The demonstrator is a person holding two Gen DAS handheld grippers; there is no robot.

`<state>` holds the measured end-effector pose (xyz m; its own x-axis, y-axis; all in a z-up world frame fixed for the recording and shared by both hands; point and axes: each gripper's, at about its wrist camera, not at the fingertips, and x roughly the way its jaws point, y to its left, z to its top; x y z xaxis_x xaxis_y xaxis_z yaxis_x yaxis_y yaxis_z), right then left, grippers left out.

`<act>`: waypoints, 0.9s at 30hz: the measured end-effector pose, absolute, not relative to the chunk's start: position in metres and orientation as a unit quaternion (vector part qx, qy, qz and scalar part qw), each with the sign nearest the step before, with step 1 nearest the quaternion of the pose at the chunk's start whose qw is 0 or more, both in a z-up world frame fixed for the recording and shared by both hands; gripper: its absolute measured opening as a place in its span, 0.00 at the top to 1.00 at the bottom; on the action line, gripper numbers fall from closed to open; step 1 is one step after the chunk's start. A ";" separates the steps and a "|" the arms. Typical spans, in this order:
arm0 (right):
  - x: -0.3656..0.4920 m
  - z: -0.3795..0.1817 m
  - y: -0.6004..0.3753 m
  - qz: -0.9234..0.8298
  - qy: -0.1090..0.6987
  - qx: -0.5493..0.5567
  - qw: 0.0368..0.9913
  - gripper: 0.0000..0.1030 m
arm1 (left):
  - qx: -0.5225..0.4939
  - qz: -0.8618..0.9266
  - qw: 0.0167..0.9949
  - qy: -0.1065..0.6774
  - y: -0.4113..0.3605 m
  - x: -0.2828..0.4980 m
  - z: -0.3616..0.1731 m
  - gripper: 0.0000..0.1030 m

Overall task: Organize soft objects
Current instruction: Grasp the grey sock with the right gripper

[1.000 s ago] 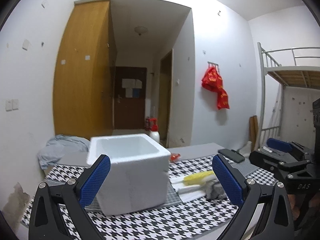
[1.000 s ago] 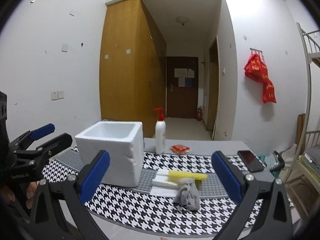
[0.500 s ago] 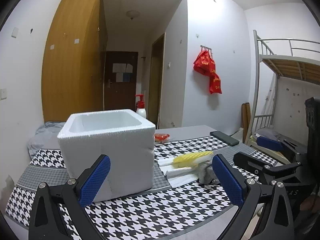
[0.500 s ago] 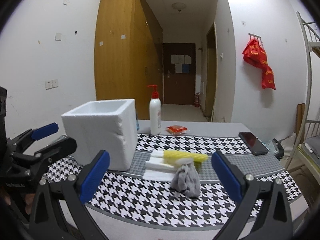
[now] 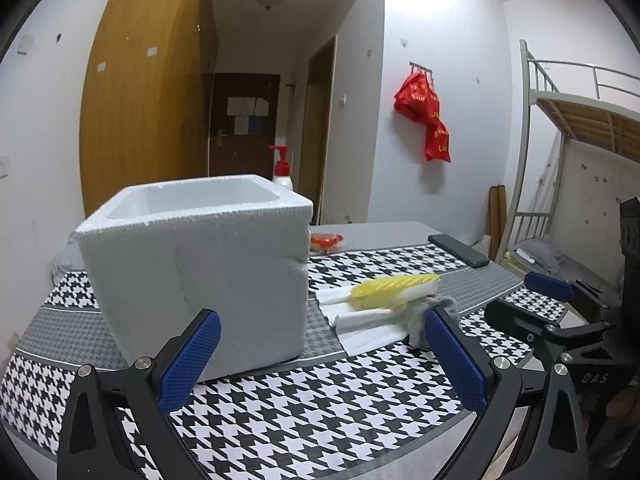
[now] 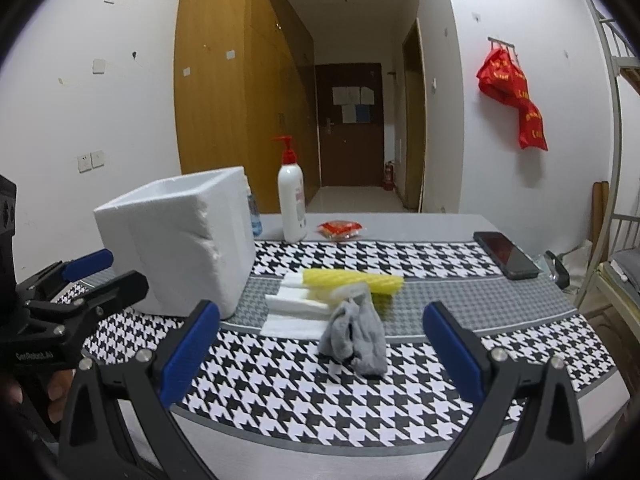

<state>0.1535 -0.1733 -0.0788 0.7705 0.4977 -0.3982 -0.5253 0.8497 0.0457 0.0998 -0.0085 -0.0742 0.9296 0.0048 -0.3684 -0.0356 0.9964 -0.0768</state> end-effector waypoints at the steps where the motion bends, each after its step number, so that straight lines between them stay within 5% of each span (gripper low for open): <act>1: 0.156 -0.080 -0.174 0.272 0.205 -0.033 0.940 0.00 | -0.039 0.010 0.981 0.190 -0.010 0.102 -0.076 0.01; 17: 0.204 -0.108 -0.170 0.276 0.279 -0.044 0.919 0.23 | -0.036 0.004 0.967 0.250 -0.023 0.144 -0.096 0.01; 27: 0.229 -0.125 -0.161 0.306 0.328 -0.046 0.892 0.48 | -0.042 0.002 0.960 0.279 -0.027 0.163 -0.103 0.01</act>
